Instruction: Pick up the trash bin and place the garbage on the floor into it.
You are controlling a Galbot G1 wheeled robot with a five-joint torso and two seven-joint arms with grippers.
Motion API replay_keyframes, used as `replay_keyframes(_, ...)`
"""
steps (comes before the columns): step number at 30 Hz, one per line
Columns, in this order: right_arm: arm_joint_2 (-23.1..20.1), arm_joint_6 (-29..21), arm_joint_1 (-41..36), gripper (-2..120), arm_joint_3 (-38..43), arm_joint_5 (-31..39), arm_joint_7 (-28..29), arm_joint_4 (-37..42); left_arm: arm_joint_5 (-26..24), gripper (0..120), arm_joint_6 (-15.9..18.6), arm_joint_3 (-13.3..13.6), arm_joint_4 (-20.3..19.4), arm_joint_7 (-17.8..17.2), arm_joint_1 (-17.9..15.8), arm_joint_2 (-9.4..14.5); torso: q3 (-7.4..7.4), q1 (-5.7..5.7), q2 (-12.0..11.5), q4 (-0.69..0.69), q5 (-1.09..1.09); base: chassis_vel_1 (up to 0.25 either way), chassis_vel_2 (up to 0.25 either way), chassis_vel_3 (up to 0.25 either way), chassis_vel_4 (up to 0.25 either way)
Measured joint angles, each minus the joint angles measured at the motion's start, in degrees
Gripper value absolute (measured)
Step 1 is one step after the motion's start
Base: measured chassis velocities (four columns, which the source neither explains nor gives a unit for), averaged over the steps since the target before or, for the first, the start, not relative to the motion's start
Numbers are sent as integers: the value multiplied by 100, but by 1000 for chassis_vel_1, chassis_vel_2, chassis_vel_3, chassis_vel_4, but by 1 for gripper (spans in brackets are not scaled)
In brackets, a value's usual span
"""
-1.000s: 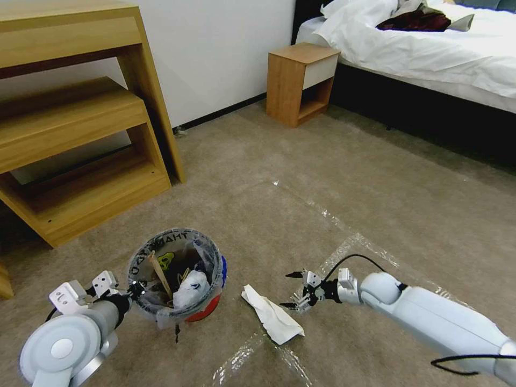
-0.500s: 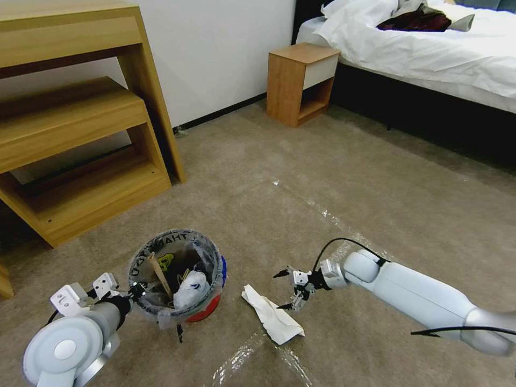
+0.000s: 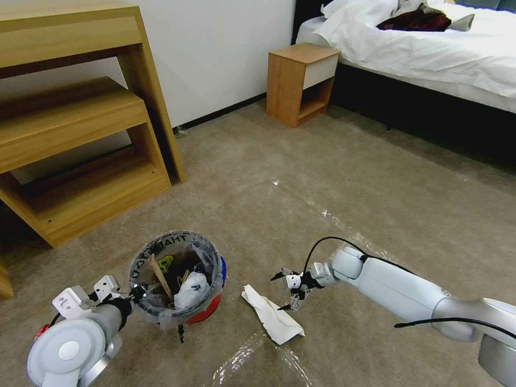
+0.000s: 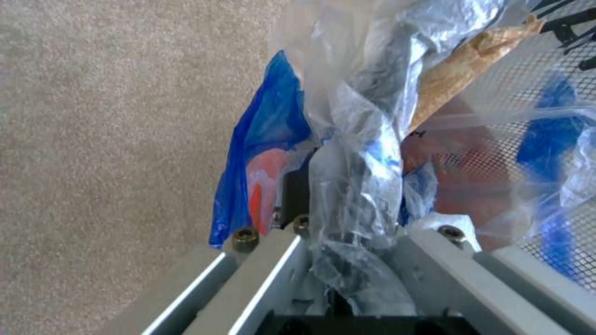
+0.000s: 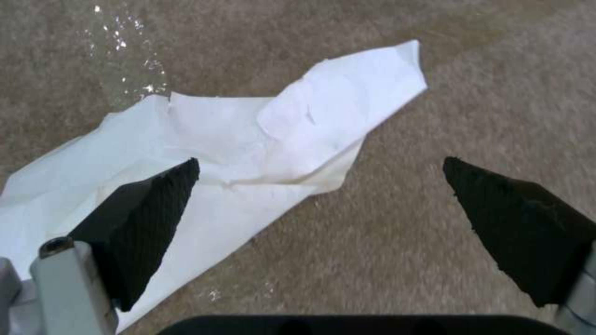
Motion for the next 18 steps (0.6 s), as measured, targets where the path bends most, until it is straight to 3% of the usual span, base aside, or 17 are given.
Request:
replay_keyframes(9,236,287,11,100,22,-295,-84,-264,17,0,0,-9,-1,1,6,-39,0,0,0,1,-1,0,0,0,0)
replay_keyframes(18,-146,351,-170,100,80,-263,-191,-64,70,0,0,26,33,19,-13,-86,-1,0,0,-1,0,0,0,0,0)
